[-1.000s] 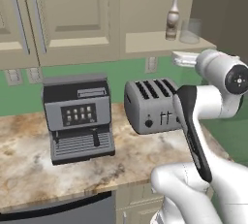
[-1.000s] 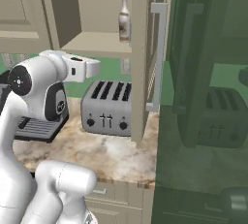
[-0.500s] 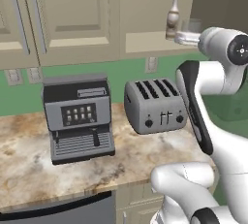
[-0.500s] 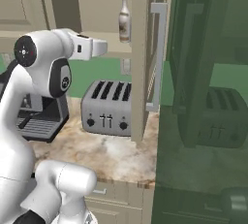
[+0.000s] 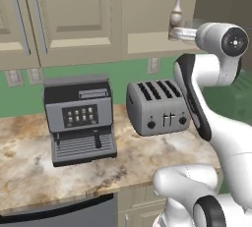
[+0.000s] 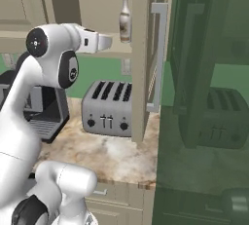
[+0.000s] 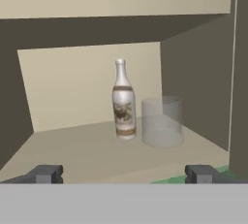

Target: There is a bowl on the dining counter. Grab a lemon wedge from the fridge and place it in the bowl. Then get the liquor bottle and glass cup from the cabinet and place them next to the bowl.

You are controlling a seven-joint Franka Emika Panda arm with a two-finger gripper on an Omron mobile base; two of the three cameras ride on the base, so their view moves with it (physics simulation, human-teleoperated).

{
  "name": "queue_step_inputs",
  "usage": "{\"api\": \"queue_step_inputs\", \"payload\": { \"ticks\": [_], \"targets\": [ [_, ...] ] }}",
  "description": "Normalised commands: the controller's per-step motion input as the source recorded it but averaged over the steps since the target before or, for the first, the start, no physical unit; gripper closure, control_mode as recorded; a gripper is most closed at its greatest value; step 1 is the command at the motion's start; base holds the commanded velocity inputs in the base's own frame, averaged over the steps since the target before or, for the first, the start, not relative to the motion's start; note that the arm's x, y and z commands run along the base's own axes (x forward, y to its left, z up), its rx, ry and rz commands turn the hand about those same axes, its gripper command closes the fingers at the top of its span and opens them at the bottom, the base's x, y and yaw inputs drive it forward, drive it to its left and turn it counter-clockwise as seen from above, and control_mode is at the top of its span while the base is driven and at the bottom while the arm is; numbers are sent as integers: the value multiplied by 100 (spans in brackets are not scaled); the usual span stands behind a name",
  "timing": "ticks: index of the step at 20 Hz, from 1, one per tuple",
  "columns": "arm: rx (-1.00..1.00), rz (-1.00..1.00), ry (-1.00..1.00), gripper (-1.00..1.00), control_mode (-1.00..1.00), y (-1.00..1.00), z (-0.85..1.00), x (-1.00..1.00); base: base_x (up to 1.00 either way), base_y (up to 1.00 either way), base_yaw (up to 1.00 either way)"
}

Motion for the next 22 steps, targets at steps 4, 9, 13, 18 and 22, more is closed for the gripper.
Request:
{"api": "queue_step_inputs", "payload": {
  "ticks": [4,9,13,18,22],
  "targets": [
    [0,3,0,-100,-100,-11,0,44,0,0,0],
    [0,8,-4,-100,-100,-18,2,45,0,0,0],
    [0,4,-2,-100,-100,-12,16,50,0,0,0],
    [0,0,0,-100,-100,-15,22,24,0,0,0],
    [0,0,-1,-100,-100,-13,19,16,0,0,0]
  ]
}}
